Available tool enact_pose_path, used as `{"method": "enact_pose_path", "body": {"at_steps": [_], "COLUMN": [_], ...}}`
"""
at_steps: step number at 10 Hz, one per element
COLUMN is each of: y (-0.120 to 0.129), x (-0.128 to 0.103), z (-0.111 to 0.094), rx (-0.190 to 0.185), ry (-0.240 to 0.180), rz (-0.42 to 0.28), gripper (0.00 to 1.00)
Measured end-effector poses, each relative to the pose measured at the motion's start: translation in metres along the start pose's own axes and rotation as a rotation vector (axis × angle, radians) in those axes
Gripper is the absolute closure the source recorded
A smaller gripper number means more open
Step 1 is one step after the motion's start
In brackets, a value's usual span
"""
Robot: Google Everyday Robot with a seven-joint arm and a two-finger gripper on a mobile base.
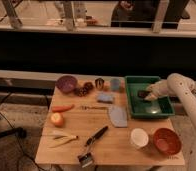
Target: Wipe tray with eraser
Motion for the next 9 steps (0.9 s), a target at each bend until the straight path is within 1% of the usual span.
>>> {"method": "enact_pose_path", "body": {"at_steps": [1,3,6,9], "y": [-0.001,-0.006,-0.009,-0.010], "x": [-0.005,-0.005,-0.011,-0.009], "z": [0.000,-0.007,-0.010,-0.014], "rx": [0.006,0.027,0.043,0.053], "ry": [-0.007,-0.014,-0.025,-0.028], "rz": [-0.007,-0.008,-0.019,-0.022], "gripper": [1.00,1.00,1.00,1.00]}}
